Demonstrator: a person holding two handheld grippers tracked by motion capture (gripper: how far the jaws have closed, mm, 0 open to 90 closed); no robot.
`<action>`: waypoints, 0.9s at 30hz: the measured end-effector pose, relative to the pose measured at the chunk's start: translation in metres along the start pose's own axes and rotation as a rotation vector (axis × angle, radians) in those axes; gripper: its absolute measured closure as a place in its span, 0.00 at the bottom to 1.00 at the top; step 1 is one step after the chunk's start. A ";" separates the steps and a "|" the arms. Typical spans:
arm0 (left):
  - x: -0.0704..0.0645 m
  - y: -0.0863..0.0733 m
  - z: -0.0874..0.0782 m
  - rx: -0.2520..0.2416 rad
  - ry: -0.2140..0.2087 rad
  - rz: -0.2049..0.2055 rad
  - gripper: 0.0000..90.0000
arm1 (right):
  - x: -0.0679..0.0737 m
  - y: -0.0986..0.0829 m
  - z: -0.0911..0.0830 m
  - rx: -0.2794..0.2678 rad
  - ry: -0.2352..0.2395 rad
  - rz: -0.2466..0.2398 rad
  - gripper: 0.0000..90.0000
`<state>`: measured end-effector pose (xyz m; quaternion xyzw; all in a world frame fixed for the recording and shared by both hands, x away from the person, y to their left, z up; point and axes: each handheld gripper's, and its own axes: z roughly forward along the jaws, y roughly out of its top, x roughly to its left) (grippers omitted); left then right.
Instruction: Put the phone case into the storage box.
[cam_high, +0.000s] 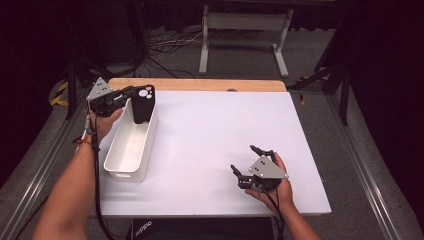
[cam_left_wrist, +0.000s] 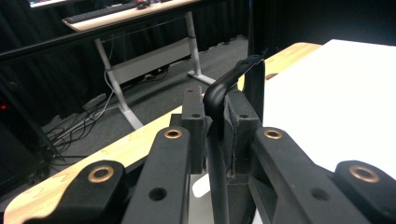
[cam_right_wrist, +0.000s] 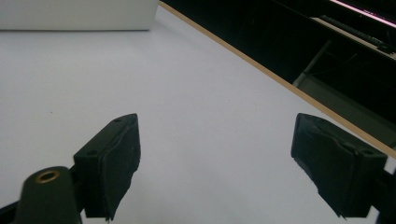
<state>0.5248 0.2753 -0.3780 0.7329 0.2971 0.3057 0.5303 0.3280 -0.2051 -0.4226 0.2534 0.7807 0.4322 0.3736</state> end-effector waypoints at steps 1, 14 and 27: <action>0.000 0.000 0.000 -0.001 0.001 -0.001 0.90 | 0.000 0.000 0.000 0.000 0.001 0.001 0.19; 0.008 -0.008 0.007 0.014 0.076 -0.035 0.85 | 0.000 -0.001 0.001 -0.001 0.017 -0.007 0.19; 0.009 -0.020 0.021 0.118 0.110 -0.045 0.77 | -0.003 -0.002 0.003 0.002 0.026 -0.009 0.19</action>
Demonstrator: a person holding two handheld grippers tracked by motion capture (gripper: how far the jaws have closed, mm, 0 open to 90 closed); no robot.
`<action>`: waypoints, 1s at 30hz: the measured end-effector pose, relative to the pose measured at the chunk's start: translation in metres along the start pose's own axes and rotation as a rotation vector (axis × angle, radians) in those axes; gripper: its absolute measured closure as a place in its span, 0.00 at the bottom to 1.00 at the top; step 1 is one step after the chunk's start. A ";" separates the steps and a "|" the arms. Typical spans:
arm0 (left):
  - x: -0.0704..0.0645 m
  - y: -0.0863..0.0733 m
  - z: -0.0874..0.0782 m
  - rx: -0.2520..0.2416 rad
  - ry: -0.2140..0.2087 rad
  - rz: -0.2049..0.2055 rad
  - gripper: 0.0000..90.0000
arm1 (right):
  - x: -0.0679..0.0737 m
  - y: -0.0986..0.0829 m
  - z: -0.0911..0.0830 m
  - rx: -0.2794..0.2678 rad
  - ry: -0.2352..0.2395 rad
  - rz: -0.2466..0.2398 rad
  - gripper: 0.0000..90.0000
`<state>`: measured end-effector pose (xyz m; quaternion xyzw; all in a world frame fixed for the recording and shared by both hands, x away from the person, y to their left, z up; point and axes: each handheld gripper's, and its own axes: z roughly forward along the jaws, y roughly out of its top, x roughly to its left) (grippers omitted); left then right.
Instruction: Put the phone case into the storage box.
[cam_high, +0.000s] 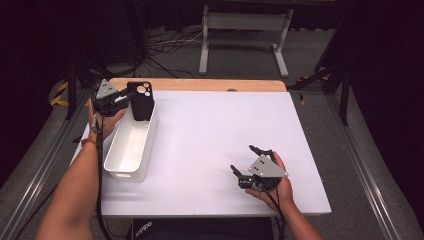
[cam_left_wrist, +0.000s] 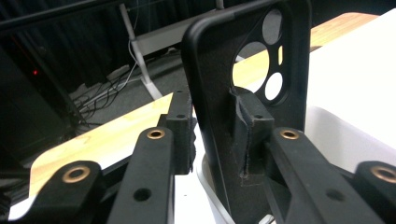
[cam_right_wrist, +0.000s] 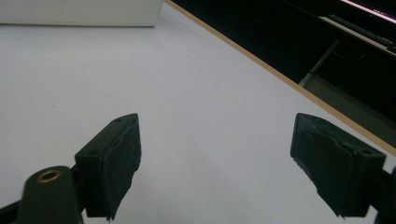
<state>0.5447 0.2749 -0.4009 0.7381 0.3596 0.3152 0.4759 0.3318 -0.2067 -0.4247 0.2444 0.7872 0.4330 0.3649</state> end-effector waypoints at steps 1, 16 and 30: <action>0.001 -0.001 0.000 0.010 0.007 0.000 0.77 | 0.000 0.000 0.000 0.000 0.001 0.000 0.19; 0.001 -0.001 -0.001 0.028 0.024 -0.020 0.70 | -0.003 0.001 -0.001 -0.007 0.005 -0.013 0.19; 0.002 0.009 -0.023 0.008 0.063 -0.021 0.56 | -0.008 0.001 0.000 -0.026 0.023 0.014 0.19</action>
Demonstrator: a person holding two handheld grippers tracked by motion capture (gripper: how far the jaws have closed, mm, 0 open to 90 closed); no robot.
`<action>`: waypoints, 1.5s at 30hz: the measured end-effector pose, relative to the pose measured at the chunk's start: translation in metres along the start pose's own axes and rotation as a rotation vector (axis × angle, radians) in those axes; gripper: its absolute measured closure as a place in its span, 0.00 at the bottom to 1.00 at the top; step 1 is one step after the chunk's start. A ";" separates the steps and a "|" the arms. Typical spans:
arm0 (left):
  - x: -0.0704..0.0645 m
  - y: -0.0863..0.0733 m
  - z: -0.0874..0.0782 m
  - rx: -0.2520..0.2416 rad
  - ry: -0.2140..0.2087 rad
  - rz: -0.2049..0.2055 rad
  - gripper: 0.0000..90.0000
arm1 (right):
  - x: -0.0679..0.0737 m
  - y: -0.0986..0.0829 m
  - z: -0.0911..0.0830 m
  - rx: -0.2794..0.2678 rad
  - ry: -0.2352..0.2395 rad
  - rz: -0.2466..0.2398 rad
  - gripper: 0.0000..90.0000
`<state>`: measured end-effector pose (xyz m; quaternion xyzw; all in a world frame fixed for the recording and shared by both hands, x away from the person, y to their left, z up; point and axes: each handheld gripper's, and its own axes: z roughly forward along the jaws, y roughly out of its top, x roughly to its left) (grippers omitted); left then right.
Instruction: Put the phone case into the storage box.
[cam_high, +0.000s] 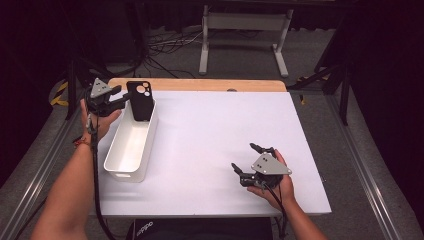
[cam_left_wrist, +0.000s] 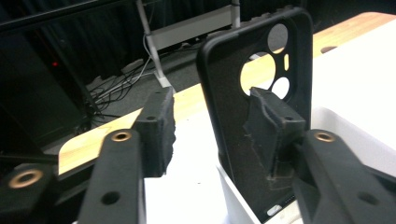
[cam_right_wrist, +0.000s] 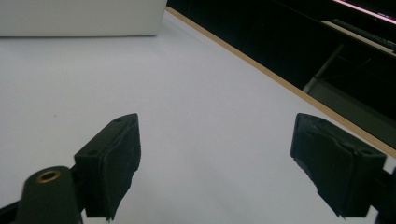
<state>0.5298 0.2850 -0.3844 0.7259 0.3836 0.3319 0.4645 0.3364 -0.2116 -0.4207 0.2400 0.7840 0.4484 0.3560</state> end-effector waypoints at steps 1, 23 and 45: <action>0.000 0.001 -0.002 -0.005 0.000 -0.010 0.56 | 0.000 0.000 0.000 0.002 0.002 0.000 0.19; -0.011 0.002 -0.023 -0.042 -0.012 0.000 0.45 | 0.000 0.000 0.002 -0.010 0.011 0.031 0.19; -0.038 0.010 -0.059 -0.087 -0.038 0.048 0.17 | -0.002 -0.002 0.003 -0.001 0.017 0.047 0.19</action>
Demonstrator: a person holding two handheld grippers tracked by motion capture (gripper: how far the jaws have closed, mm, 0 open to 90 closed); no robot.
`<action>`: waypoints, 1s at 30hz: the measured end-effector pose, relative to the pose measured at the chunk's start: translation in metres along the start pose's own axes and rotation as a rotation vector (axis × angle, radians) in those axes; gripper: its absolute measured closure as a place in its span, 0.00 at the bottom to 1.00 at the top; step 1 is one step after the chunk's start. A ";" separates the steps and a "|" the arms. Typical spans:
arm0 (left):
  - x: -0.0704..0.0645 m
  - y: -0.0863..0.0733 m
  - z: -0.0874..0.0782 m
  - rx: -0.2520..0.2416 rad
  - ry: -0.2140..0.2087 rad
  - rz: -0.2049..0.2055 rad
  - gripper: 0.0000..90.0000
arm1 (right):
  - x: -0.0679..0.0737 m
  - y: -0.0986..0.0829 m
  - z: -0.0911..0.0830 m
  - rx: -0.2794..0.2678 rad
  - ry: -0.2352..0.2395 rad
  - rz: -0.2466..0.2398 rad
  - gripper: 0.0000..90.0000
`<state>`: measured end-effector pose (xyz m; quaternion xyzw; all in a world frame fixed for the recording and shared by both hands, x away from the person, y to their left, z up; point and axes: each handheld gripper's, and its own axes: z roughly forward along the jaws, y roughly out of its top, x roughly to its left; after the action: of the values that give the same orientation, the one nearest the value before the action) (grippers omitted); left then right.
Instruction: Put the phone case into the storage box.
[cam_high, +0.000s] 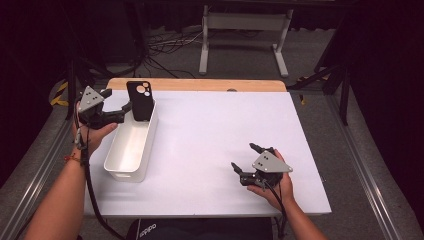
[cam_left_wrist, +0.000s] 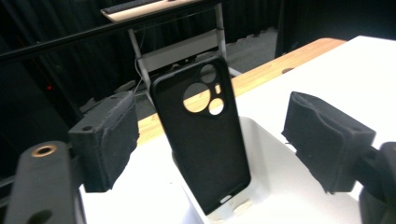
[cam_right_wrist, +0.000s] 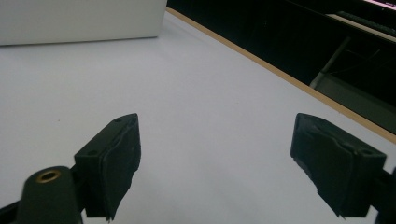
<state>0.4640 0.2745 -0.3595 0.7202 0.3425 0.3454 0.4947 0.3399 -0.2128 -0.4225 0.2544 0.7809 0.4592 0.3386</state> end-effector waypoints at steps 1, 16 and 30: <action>-0.002 0.001 -0.002 0.001 -0.005 0.004 0.15 | 0.000 0.000 0.000 0.001 0.001 0.000 0.19; -0.013 0.003 -0.023 -0.040 -0.055 0.009 0.07 | -0.001 -0.001 -0.001 0.001 0.005 -0.001 0.19; -0.035 -0.001 -0.044 -0.118 -0.101 0.051 0.07 | -0.001 -0.002 -0.004 -0.003 0.000 -0.003 0.19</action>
<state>0.4085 0.2663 -0.3546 0.7149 0.2777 0.3406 0.5438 0.3376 -0.2167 -0.4221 0.2526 0.7807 0.4598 0.3396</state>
